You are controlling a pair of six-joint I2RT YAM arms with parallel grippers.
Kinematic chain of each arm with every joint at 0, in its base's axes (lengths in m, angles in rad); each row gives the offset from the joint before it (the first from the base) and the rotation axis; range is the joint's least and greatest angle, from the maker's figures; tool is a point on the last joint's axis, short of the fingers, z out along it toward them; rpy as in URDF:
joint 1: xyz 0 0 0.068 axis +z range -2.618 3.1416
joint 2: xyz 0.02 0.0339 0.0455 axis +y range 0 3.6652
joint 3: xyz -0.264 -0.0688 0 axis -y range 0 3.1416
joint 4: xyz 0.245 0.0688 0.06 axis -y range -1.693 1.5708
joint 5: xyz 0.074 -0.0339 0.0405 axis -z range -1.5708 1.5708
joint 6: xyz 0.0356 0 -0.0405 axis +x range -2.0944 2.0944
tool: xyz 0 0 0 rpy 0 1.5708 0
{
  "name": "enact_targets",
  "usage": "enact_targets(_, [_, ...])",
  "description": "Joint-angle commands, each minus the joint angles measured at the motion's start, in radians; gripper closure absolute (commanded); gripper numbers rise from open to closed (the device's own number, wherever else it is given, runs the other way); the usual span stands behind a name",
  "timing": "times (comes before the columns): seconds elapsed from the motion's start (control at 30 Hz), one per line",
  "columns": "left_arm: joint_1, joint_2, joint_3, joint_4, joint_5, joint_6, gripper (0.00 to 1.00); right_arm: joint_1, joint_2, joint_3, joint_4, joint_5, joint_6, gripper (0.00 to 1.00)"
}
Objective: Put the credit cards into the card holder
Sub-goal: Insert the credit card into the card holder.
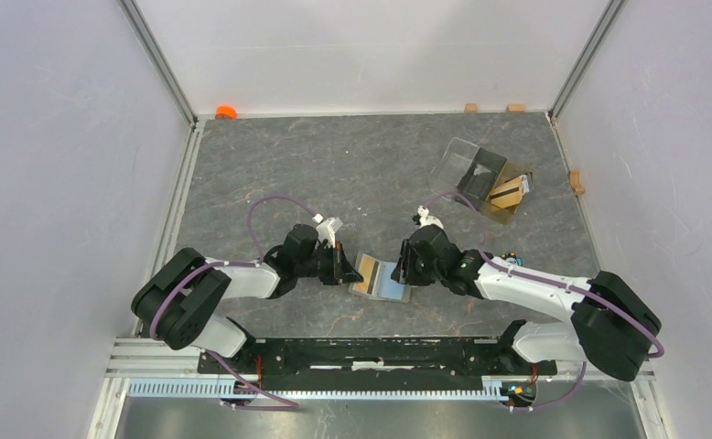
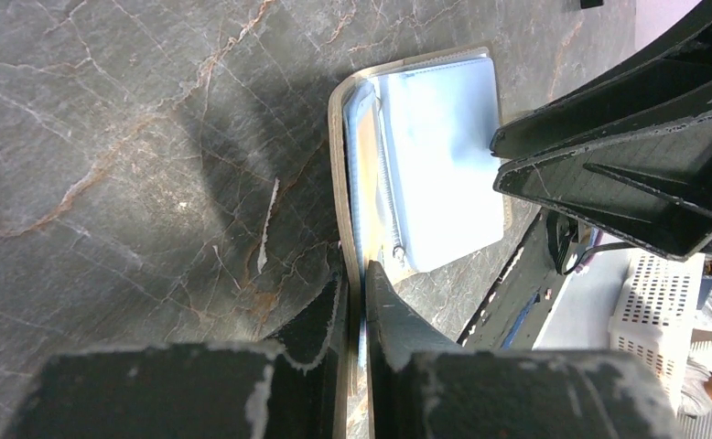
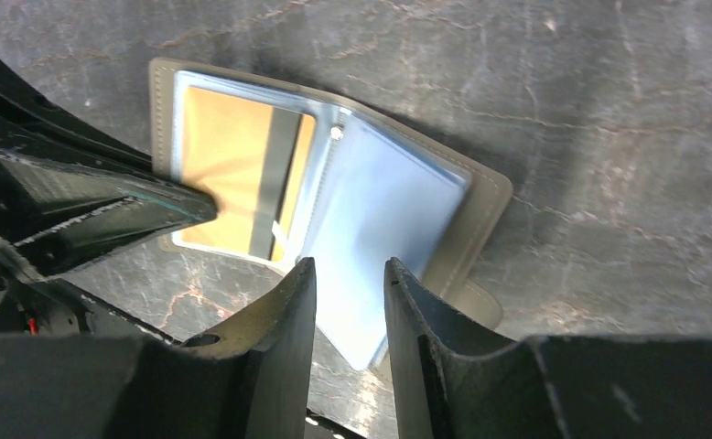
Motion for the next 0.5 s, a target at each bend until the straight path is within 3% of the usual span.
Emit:
enact_targets(0.0, [-0.001, -0.009, -0.012, 0.018, -0.008, -0.023, 0.93, -0.008, -0.058, -0.030, -0.038, 0.055, 0.016, 0.61])
enact_targets(0.47, [-0.001, -0.015, -0.018, 0.020, -0.013, -0.026, 0.93, -0.009, -0.083, -0.090, 0.028, 0.022, 0.045, 0.62])
